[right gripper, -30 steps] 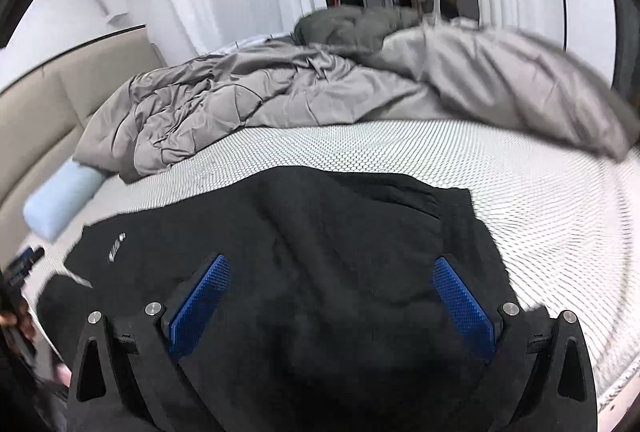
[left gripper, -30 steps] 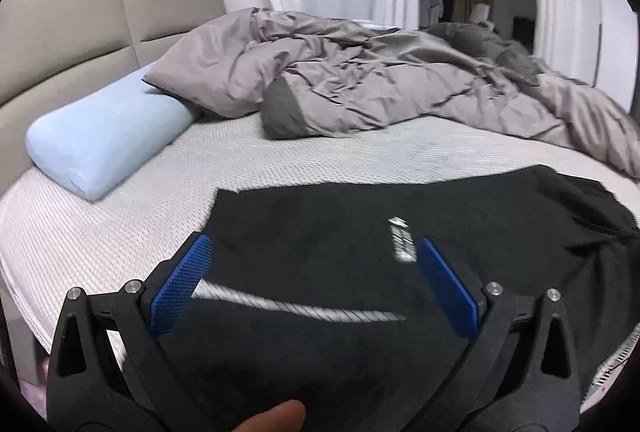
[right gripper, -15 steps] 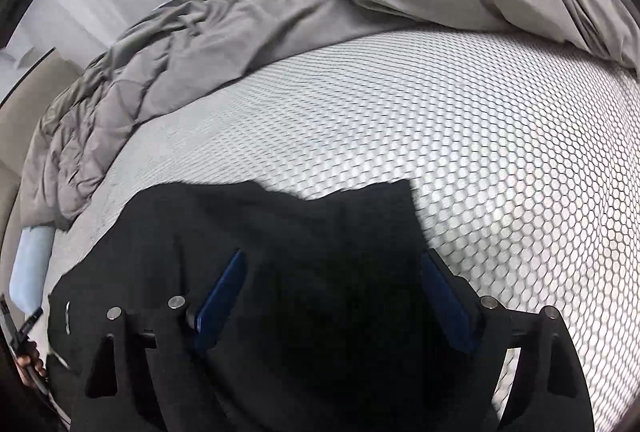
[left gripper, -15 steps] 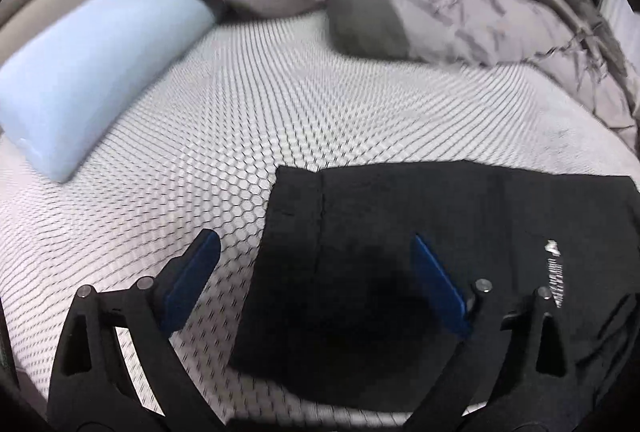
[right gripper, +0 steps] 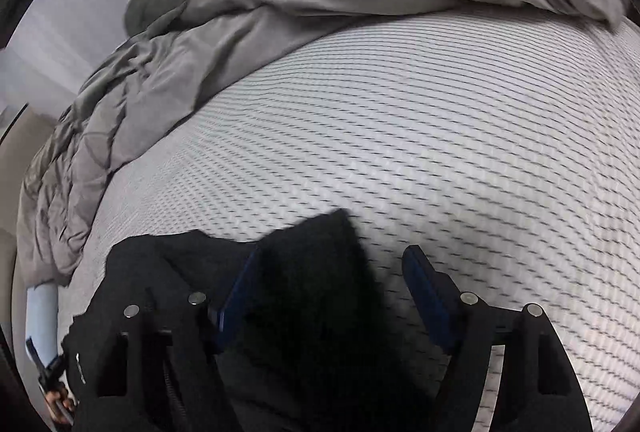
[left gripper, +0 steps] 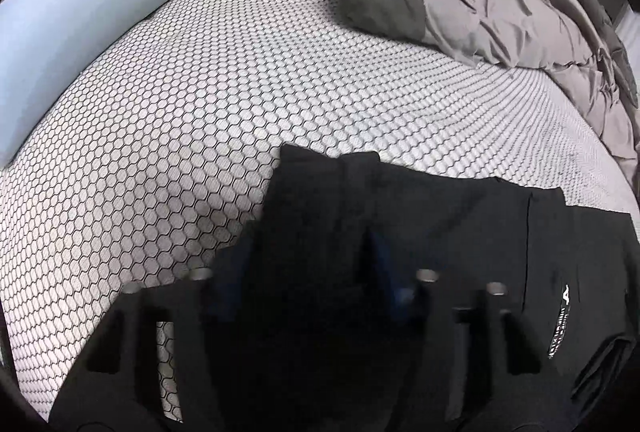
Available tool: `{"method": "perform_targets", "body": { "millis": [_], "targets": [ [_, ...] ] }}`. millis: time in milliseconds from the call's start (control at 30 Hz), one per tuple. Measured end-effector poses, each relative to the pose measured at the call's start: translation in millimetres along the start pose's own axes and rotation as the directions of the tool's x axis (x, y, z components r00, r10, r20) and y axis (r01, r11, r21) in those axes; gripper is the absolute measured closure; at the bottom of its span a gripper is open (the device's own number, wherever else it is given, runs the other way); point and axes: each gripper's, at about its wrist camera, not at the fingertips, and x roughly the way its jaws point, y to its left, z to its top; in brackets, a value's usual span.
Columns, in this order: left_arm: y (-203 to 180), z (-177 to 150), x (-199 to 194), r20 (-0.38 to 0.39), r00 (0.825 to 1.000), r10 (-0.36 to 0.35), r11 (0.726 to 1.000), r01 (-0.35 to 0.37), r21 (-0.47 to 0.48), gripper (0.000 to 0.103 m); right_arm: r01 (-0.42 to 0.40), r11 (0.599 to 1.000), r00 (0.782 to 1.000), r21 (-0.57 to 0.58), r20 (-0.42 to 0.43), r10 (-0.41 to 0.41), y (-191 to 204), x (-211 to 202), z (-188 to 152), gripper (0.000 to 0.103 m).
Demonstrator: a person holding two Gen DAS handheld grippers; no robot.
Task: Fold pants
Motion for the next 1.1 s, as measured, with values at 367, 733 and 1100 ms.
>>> {"method": "perform_targets", "body": {
  "millis": [367,733,1100],
  "targets": [
    [-9,0,2,0.037,0.997,0.070,0.996,-0.072,0.048,0.066,0.135,0.976,0.991,-0.170,0.017,-0.134,51,21,-11,0.056],
    [-34,29,-13,0.165,0.965,0.206,0.978,-0.199,-0.061,0.066,0.242,0.964,0.935,-0.113,0.293,-0.200,88,3,33,0.055],
    [-26,10,-90,0.294,0.951,0.091,0.983,-0.039,-0.178,0.009,0.167,0.979,0.951,-0.121,0.283,-0.127,80,-68,5,0.002]
  ]
}}
